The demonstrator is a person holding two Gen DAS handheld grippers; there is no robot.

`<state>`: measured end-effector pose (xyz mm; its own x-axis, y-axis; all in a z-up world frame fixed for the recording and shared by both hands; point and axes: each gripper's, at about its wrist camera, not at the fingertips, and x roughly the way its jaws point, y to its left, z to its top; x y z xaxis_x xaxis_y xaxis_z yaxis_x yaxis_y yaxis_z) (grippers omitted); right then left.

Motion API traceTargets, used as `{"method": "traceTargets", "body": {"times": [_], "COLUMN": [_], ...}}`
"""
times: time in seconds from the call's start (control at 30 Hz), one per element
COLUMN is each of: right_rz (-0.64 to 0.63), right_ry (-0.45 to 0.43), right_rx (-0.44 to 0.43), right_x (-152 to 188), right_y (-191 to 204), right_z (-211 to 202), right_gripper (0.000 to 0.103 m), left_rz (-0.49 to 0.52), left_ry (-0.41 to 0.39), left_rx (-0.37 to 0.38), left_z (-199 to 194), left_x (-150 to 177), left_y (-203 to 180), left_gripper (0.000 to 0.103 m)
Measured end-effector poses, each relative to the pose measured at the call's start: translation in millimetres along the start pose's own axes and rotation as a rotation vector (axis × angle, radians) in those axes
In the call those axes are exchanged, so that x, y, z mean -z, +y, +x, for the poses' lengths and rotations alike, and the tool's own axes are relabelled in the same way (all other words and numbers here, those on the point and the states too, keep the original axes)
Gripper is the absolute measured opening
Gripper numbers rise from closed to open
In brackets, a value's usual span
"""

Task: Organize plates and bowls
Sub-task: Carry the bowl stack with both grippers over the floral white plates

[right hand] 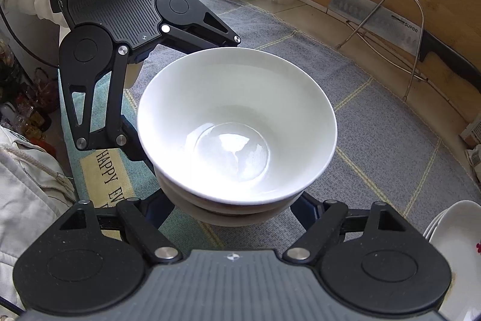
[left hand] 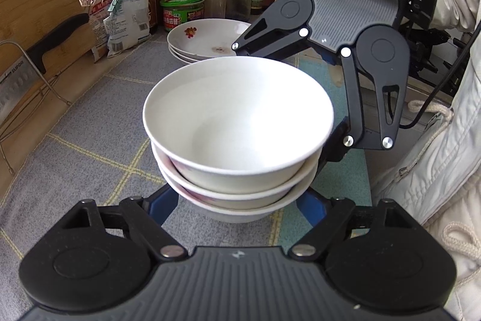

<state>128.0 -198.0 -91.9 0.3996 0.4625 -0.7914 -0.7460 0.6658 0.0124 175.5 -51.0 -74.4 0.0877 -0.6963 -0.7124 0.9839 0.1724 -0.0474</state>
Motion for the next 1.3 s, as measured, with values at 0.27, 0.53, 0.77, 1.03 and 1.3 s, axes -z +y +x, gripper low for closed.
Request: {"method": "traceTargets", "body": {"times": [0.27,0.53,0.77,1.03,1.3], "right_rz": [-0.011,-0.035,-0.034,-0.024,0.000], "right_ry": [-0.011,-0.021,-0.043,-0.041,-0.026], "right_rx": [0.015,0.047,0.078,0.115,0.132], "right_x": [23,51,72,94,110], "right_y": [-31,-71,-107,-148,-176], "right_z": [-35,-72,-97,-108,-105], "right_gripper": [0.086,0.086,0.086,0.086,0.086], "left_rz": [0.007,0.031,0.061,0.103,0.116], "left_ry": [-0.020,-0.045,-0.055,-0.049,-0.031], "left_rx": [-0.016,-0.037,-0.042,-0.046,-0.032], "left_z": [30,65,92,126,155], "left_x": [-41,-88,-129,-160,-173], "left_y": [-16,-27,-22,-12,-3], "left_gripper": [0.085,0.085,0.085,0.085,0.085]}}
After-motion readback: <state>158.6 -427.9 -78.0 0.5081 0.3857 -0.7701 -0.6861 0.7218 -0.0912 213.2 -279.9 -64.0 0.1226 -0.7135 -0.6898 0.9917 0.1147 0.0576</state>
